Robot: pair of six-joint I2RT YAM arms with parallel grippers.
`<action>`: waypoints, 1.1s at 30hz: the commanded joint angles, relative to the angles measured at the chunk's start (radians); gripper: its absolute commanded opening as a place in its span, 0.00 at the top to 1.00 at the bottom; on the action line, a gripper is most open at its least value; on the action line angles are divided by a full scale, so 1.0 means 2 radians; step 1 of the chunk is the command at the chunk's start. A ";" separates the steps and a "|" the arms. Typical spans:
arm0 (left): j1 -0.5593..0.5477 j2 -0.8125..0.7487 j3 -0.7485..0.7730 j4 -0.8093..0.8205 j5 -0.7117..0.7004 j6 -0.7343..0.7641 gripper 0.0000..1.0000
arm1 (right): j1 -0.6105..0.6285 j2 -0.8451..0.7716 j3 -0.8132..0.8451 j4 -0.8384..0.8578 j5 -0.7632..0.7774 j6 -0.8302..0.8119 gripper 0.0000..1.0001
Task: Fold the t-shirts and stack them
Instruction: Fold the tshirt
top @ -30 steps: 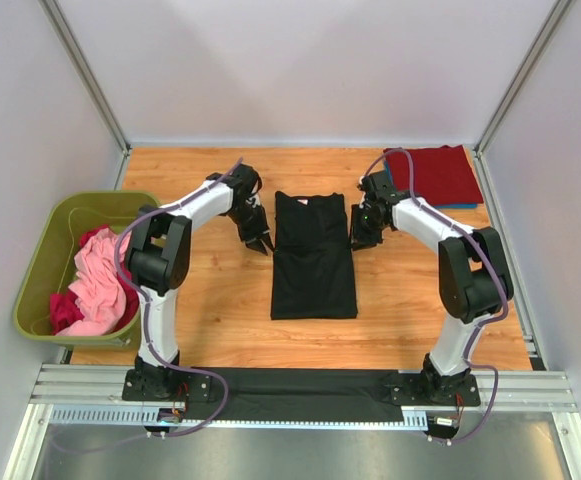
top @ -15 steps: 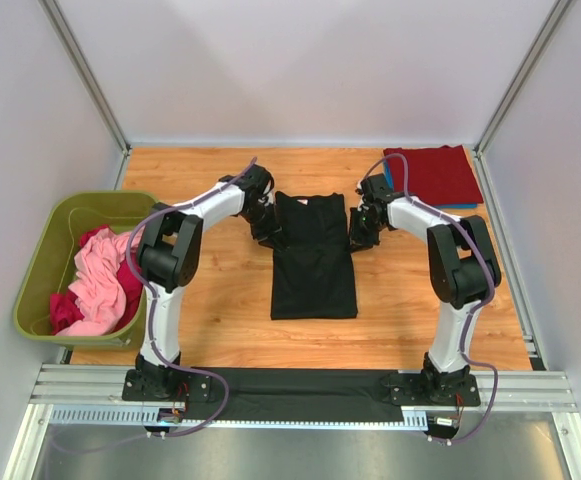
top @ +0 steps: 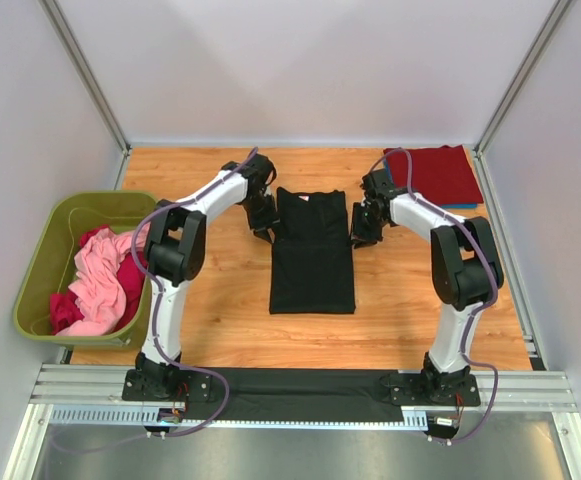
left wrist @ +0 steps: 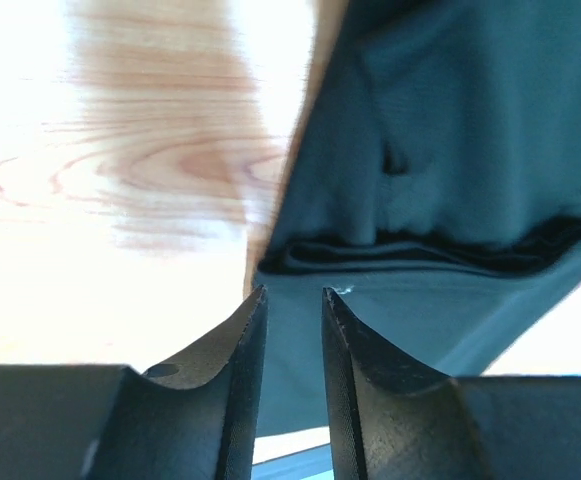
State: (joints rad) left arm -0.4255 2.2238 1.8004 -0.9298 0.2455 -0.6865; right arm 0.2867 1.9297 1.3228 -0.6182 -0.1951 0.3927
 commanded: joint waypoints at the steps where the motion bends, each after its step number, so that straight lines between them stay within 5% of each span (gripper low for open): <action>1: 0.001 -0.042 0.036 -0.038 0.010 0.020 0.64 | -0.001 -0.054 0.025 -0.057 -0.033 -0.018 0.71; 5: -0.007 -0.086 0.006 -0.064 0.012 0.037 0.63 | 0.002 -0.098 -0.014 -0.077 -0.081 -0.021 0.75; 10: -0.031 -0.158 -0.091 -0.009 0.079 0.038 0.63 | 0.013 -0.151 -0.099 -0.050 -0.202 -0.014 0.99; 13: -0.046 -0.190 -0.175 0.026 0.110 0.023 0.62 | 0.015 -0.165 -0.134 -0.007 -0.280 0.008 1.00; 20: -0.072 -0.196 -0.241 0.045 0.120 0.026 0.62 | 0.015 -0.153 -0.210 0.060 -0.335 0.025 1.00; 25: -0.082 -0.192 -0.270 0.056 0.093 0.016 0.62 | 0.015 -0.125 -0.236 0.077 -0.325 0.019 1.00; 33: -0.081 -0.115 -0.293 -0.007 -0.022 0.023 0.63 | 0.010 -0.077 -0.270 0.059 -0.188 0.000 1.00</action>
State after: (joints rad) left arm -0.5835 1.9572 1.2438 -0.9005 0.3355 -0.6491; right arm 0.3164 1.7649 0.8085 -0.5190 -0.7269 0.4202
